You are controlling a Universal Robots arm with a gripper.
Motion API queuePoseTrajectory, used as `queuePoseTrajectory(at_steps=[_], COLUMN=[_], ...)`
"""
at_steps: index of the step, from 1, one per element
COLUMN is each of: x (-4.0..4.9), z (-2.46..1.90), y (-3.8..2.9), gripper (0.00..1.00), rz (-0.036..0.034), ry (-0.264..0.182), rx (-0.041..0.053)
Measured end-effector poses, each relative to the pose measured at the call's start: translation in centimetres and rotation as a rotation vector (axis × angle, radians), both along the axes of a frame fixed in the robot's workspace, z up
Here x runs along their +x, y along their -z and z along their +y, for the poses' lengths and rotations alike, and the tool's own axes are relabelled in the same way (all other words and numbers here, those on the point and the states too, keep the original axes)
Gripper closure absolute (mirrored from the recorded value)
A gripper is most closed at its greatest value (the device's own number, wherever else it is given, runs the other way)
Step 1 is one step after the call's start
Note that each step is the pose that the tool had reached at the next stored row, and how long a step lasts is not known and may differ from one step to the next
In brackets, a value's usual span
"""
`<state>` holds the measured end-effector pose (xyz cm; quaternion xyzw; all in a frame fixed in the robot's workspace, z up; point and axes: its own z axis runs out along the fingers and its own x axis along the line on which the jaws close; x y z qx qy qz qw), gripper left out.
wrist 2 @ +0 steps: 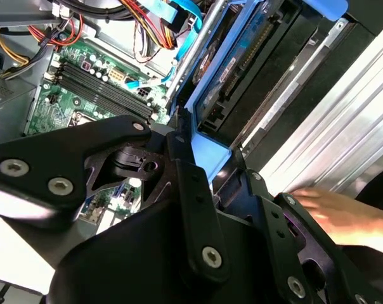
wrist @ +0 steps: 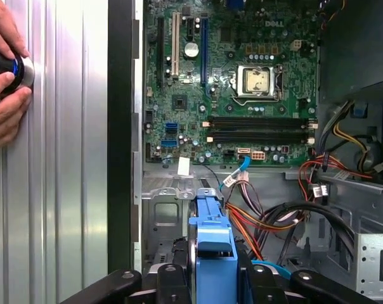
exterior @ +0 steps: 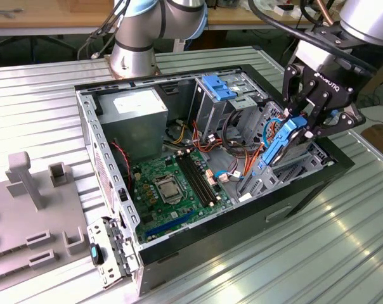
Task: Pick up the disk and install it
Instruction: 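Insert the disk into the insertion slot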
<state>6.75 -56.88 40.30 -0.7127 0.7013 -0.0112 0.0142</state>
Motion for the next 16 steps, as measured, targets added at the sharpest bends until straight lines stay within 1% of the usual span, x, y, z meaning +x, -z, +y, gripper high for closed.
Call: queuePoseTrajectory(at_steps=[14,15,16], x=[0.00,0.00,0.00], z=[-0.03,-0.04,-0.04], y=[0.34,0.38,0.40], gripper=[0.63,0.62,0.56], rz=[0.0000,0.0000,0.0000], ry=[0.000,0.000,0.000], rx=[0.0002,0.0000,0.0001])
